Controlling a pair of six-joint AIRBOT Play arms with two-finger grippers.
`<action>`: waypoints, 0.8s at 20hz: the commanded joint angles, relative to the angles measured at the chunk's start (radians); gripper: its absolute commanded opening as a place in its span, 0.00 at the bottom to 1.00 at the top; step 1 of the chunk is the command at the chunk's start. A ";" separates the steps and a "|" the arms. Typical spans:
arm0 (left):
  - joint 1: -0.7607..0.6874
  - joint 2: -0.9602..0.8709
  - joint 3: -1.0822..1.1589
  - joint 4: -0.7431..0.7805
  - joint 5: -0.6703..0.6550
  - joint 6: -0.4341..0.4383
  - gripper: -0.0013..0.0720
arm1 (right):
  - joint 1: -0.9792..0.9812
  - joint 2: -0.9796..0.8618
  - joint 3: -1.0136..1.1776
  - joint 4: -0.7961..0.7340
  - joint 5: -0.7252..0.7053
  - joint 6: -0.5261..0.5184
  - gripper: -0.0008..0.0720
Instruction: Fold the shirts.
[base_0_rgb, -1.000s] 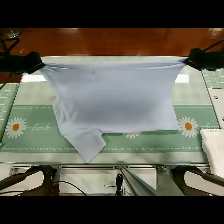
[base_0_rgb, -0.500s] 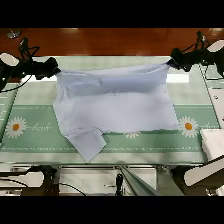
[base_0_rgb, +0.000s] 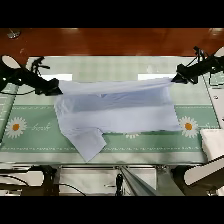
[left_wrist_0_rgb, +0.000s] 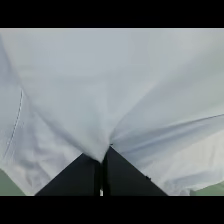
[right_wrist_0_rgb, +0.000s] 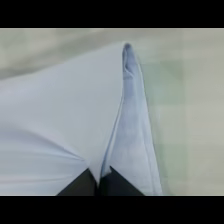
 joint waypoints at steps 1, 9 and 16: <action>-0.015 -0.033 -0.090 0.014 -0.024 0.008 0.05 | 0.024 0.001 -0.084 -0.038 -0.002 -0.026 0.04; 0.033 0.062 -0.063 0.158 -0.171 -0.105 0.98 | -0.076 0.166 -0.099 -0.172 0.117 -0.040 0.88; 0.307 0.466 -0.623 -0.014 -0.033 -0.043 0.98 | -0.205 0.632 -0.822 0.183 -0.322 -0.146 0.88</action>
